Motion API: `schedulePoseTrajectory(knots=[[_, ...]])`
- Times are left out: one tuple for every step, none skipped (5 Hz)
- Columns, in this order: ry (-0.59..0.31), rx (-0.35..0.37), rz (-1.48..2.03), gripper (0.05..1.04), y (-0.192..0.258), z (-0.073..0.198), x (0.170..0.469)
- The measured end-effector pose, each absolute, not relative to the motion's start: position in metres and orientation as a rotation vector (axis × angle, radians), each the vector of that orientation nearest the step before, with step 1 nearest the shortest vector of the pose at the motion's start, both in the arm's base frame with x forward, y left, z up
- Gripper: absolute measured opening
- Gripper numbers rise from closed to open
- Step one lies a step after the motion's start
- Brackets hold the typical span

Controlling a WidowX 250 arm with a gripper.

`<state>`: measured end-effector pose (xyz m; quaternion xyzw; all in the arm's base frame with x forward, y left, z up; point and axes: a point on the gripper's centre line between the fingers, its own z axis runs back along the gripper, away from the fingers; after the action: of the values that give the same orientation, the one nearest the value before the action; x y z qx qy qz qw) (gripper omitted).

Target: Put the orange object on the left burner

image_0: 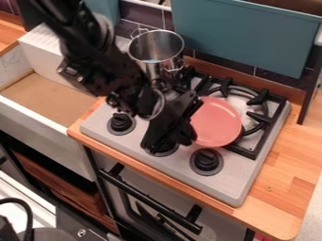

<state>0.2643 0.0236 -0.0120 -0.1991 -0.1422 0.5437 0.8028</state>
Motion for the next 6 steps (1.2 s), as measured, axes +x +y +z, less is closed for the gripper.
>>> schedulePoseTrajectory(knots=[[-0.302, -0.422, 1.132, 0.054, 0.019, -0.014, 0.250], [-0.292, -0.406, 1.122, 0.054, 0.016, -0.017, 0.245], [-0.304, -0.398, 1.143, 0.054, 0.017, -0.014, 0.253], [-0.319, -0.398, 1.163, 0.054, 0.017, -0.012, 0.263], [-0.322, -0.401, 1.193, 0.066, 0.019, -0.008, 0.270], [-0.309, -0.398, 1.198, 0.201, 0.019, -0.007, 0.271]])
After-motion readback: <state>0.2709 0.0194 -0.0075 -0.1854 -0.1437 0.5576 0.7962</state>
